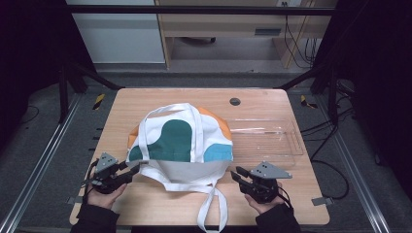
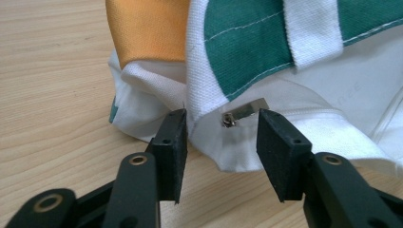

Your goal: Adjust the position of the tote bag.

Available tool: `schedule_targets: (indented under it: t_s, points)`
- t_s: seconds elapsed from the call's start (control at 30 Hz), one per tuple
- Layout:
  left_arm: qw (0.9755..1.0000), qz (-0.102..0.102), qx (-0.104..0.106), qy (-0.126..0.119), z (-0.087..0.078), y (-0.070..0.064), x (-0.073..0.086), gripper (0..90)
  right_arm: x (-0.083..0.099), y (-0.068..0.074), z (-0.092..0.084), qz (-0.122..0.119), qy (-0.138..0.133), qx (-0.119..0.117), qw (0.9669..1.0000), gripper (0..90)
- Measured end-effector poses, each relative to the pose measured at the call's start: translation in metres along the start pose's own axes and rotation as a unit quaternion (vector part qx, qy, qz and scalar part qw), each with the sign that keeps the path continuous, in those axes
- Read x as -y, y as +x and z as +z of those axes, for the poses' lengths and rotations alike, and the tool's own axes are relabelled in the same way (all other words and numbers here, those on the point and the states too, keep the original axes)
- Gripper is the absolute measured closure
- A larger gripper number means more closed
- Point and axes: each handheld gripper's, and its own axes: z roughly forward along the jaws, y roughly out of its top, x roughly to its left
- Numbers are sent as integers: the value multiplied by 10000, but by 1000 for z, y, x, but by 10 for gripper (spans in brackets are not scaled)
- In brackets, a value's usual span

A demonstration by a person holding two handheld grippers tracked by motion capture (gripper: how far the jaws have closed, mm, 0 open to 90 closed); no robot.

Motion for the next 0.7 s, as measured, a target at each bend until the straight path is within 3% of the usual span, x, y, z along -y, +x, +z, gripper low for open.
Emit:
schedule_targets:
  t_s: [0.3, 0.4, 0.7]
  points:
    - [9997, -220, 43, -27, 4, 6, 0, 708, -11, 18, 16, -139, -51, -242, 9996, 896]
    - [9995, -285, 90, -46, 4, 8, 0, 762, -15, 24, 21, -169, -89, -313, 9993, 900]
    - [9996, -229, 142, -68, 3, 6, 0, 860, -28, 43, 41, -248, -105, -462, 9986, 900]
